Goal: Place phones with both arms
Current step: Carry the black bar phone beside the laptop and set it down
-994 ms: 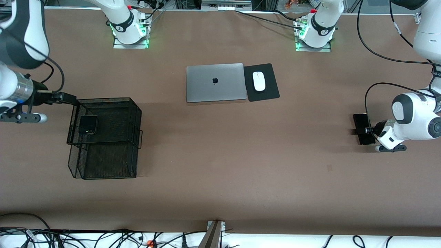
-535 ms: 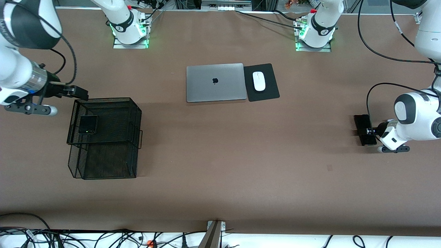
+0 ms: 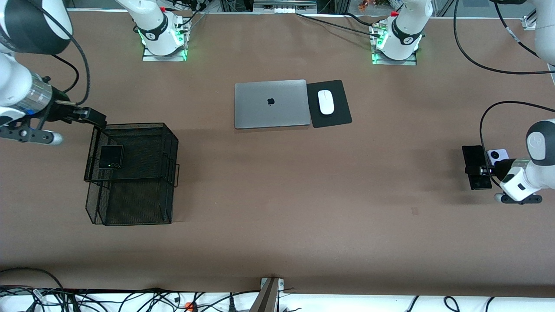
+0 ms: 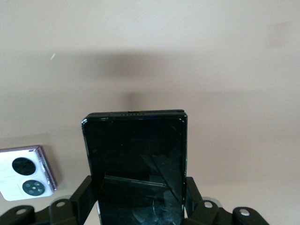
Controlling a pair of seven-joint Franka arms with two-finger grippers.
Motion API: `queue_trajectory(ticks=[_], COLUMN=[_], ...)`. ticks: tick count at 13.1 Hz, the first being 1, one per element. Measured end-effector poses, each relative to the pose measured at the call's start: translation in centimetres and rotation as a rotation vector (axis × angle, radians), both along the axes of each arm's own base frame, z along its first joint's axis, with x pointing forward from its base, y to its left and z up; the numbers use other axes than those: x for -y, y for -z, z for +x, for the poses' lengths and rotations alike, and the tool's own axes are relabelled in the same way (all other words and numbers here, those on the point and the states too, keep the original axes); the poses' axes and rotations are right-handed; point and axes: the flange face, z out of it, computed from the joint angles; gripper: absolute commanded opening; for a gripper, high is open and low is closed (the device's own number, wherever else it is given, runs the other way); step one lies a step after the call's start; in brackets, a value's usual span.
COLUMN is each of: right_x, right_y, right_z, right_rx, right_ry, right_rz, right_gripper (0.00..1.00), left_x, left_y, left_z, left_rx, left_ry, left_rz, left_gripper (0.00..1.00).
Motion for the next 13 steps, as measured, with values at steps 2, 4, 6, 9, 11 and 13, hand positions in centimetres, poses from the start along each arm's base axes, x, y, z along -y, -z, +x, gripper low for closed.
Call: queue_trajectory(ticks=[2, 4, 6, 9, 11, 13], right_x=[1.3, 3.2, 5.1, 5.6, 5.5, 5.3], right_y=[-0.8, -0.9, -0.9, -0.9, -0.9, -0.7], right_z=[-0.2, -0.3, -0.3, -0.4, -0.4, -0.3], right_rx=[-0.018, -0.024, -0.026, -0.026, -0.026, -0.030], right_ry=[-0.001, -0.025, -0.038, -0.038, -0.040, -0.044], right_rz=[-0.001, 0.003, 0.006, 0.006, 0.006, 0.007], right_gripper=[1.00, 1.00, 1.00, 1.00, 1.00, 1.00], left_x=[7.0, 14.8, 23.4, 37.1, 44.6, 50.3], left_y=[-2.9, -3.1, -2.8, -1.5, 1.2, 4.9], left_z=[1.9, 2.5, 2.5, 1.5, 0.3, -1.2], left_rx=[0.020, 0.013, 0.018, 0.095, 0.158, 0.204], left_ry=[-0.006, 0.027, 0.038, 0.054, 0.029, -0.030], left_rz=[-0.047, -0.091, -0.080, -0.072, -0.089, -0.114], left_gripper=[0.37, 0.37, 0.37, 0.39, 0.39, 0.40])
